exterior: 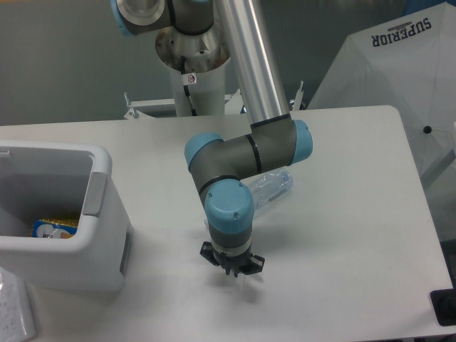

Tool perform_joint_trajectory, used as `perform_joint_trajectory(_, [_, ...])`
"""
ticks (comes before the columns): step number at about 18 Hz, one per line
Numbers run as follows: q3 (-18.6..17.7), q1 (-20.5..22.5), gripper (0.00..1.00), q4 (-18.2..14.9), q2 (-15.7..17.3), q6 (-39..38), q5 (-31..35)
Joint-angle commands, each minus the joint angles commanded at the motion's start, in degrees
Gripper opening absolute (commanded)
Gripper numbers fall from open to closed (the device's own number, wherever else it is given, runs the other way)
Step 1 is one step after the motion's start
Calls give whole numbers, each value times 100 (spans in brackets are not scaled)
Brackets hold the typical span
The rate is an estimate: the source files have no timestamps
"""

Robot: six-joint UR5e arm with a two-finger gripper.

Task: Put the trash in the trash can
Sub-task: 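Lower the gripper and close it on the white tissue, then lift the tissue and carry it over the white bin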

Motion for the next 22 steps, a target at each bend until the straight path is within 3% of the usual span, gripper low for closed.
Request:
perform_joint_trajectory(7, [299,210,0,-27,509,-26,-684])
perform_joint_trajectory(12, [343,378,0,-18,1151,-429,-1992])
perform_joint_trajectory(15, [641,396,0,-9,1319,-764,-2714])
perform_joint_trajectory(22, [809,194,0,17,1820,-1037,-3199])
